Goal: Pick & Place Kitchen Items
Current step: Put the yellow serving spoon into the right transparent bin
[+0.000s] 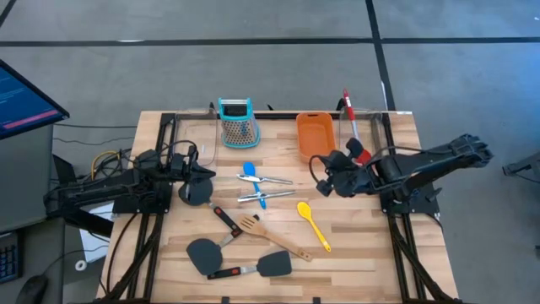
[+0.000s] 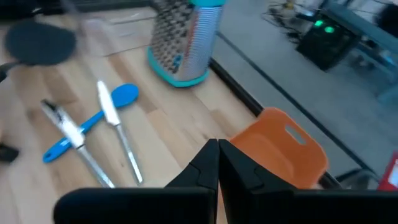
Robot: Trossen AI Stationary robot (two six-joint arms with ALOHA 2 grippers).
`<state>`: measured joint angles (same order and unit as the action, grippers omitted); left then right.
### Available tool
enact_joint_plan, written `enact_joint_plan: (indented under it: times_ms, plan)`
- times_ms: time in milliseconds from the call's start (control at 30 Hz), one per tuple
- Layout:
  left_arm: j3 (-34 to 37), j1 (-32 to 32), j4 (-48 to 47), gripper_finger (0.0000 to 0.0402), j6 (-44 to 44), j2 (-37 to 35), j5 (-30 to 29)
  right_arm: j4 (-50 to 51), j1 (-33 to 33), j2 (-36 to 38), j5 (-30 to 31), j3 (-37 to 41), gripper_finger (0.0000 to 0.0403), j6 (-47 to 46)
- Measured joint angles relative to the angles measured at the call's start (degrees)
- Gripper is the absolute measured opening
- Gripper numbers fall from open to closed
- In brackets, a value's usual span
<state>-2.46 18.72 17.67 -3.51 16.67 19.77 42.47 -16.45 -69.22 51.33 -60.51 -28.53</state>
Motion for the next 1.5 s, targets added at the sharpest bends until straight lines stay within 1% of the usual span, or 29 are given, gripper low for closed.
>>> enact_joint_plan:
  times_ms: [167, 433, 633, 967, 1033, 1100, 1167, 1233, 1367, 1500]
  plan:
    - [0.00, -0.01, 0.00, 0.0003, 0.02, 0.00, 0.00, 0.49, -0.04, 2.21, 3.20, 4.42, 0.0001, -9.18]
    - [0.00, -0.02, 0.00, 0.0003, 0.02, 0.00, 0.00, 4.20, 0.13, 5.79, 4.45, 11.04, 0.0001, -23.62]
    - [0.00, -0.01, 0.00, 0.0003, 0.02, 0.00, 0.00, 6.38, 0.13, 6.72, 4.45, 13.93, 0.0001, -29.57]
    - [0.00, -0.01, 0.02, 0.0003, -0.10, 0.00, 0.00, 8.21, 0.13, 5.51, 4.13, 14.01, 0.0001, -29.62]
    - [0.00, 0.00, 0.02, 0.0003, -0.20, 0.00, -0.02, 8.58, 0.13, 5.49, 3.20, 14.01, 0.0002, -28.40]
    - [-0.01, -0.02, 0.02, 0.0003, -0.20, -0.01, 0.00, 8.51, 0.13, 5.49, 1.11, 14.01, 0.0003, -24.02]
    - [-0.02, -0.02, 0.02, 0.0003, -0.22, -0.02, 0.00, 8.39, 0.13, 5.49, -2.30, 14.01, 0.0003, -19.41]
    - [0.00, -0.02, 0.02, 0.0003, -0.22, 0.00, 0.00, 7.63, 0.13, 5.49, -5.67, 14.01, 0.0002, -16.85]
    - [-0.01, -0.01, 0.02, 0.0003, -0.22, -0.01, 0.00, 3.81, 0.13, 5.49, -11.04, 14.01, 0.0002, -16.07]
    - [-0.01, -0.01, 0.02, 0.0003, -0.22, 0.00, 0.00, -0.16, 0.13, 5.49, -12.35, 14.01, 0.0005, -15.86]
